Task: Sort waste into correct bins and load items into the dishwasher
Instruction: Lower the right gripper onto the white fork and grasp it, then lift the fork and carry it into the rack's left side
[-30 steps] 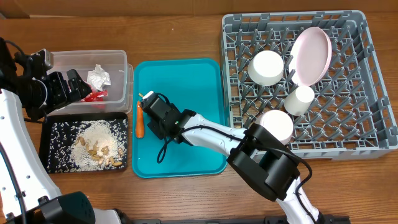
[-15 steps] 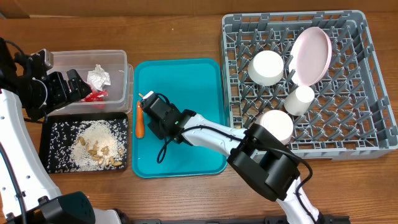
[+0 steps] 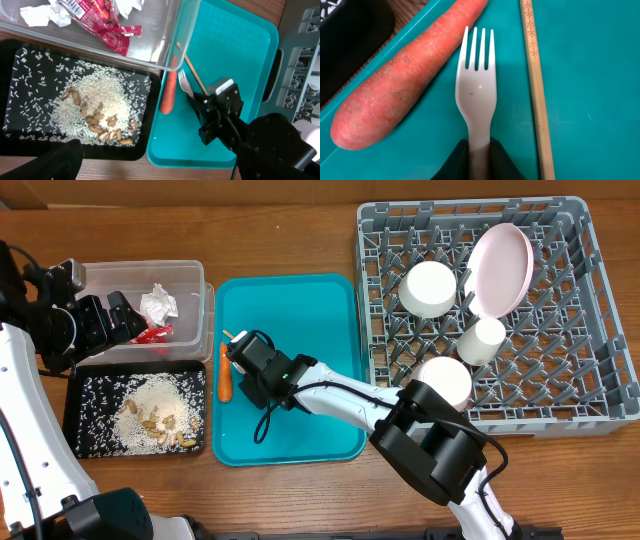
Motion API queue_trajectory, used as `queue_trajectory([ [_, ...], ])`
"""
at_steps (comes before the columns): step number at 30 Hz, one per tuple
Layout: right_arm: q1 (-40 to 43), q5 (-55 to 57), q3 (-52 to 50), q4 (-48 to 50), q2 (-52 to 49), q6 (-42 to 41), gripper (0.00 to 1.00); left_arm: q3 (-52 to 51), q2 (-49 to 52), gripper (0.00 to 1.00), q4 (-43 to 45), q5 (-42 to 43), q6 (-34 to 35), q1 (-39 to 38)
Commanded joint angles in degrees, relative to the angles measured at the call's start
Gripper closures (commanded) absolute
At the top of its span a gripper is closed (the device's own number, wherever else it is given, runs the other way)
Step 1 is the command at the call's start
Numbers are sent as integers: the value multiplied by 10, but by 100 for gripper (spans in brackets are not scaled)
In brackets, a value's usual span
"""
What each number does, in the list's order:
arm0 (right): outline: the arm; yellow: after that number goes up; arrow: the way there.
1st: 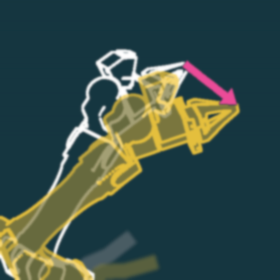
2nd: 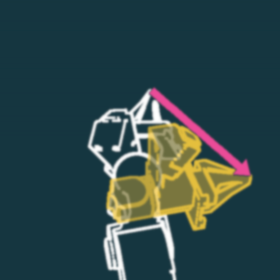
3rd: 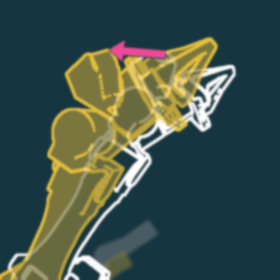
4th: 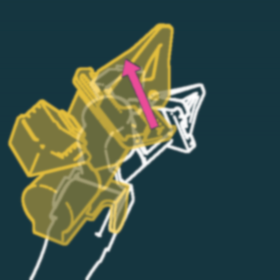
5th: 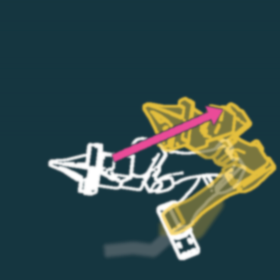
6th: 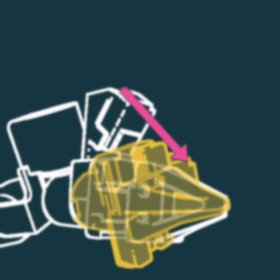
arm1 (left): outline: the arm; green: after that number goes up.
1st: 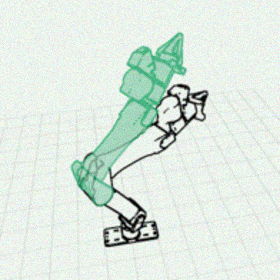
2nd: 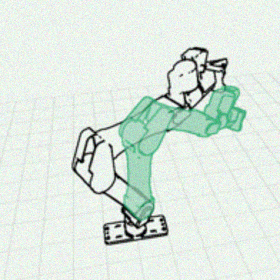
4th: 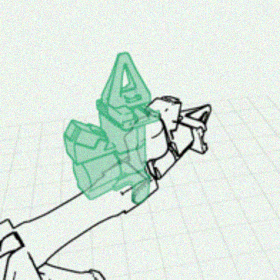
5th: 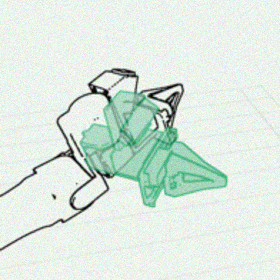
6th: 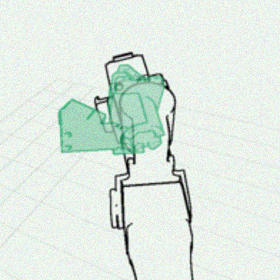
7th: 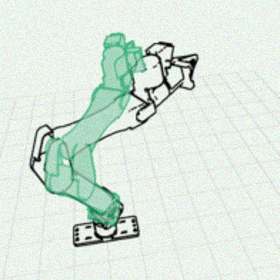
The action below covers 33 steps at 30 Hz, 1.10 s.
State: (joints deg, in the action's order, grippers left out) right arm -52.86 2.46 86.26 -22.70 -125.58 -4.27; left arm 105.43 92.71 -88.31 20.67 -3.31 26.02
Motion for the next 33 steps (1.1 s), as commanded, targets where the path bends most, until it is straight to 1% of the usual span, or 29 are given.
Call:
queue_trajectory([
  [1,2,-11,-6,-9,29,-5,96,10,-1,0,1,-3,3,2],
  [16,8,-11,-6,-28,108,-5,96,10,-1,0,1,-3,3,2],
  [18,15,-10,-6,-32,120,-15,96,11,-1,0,1,-3,3,2],
  [23,46,-11,-6,-56,153,-46,96,10,-1,0,1,-3,3,2],
  [33,140,-13,-6,-119,226,-52,96,10,-1,0,1,-3,3,2],
])
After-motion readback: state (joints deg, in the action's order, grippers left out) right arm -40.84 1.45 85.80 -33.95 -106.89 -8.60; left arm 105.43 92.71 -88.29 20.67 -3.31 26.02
